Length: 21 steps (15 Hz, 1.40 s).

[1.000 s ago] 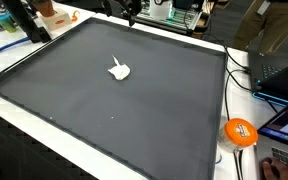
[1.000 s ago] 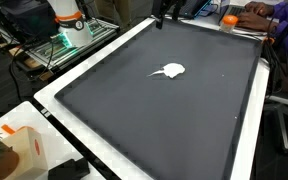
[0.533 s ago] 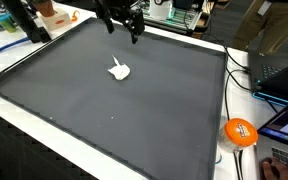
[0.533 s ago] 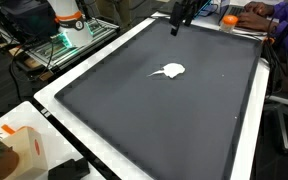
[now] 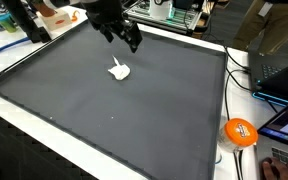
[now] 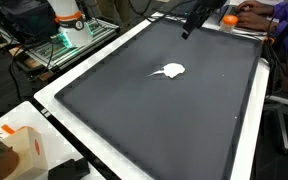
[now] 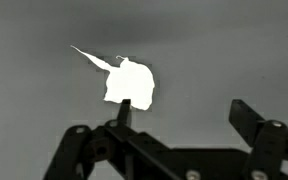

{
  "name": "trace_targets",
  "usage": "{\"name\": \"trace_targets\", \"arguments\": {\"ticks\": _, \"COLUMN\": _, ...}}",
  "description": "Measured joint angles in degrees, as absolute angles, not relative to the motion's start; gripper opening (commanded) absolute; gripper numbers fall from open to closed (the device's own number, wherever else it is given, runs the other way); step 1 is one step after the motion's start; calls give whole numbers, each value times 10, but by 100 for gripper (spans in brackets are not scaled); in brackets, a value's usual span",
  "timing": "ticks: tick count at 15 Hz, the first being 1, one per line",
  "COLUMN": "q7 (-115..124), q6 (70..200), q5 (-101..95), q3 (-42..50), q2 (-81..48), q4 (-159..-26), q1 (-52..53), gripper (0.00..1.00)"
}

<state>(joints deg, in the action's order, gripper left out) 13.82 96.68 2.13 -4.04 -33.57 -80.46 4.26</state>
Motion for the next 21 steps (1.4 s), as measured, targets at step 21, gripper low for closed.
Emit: {"name": "trace_targets", "arguments": {"ticks": 21, "q7": 185, "q6": 816, "q5": 138, "q3": -17, "q2": -552, "q4": -558, "q1": -13, "gripper": 100}}
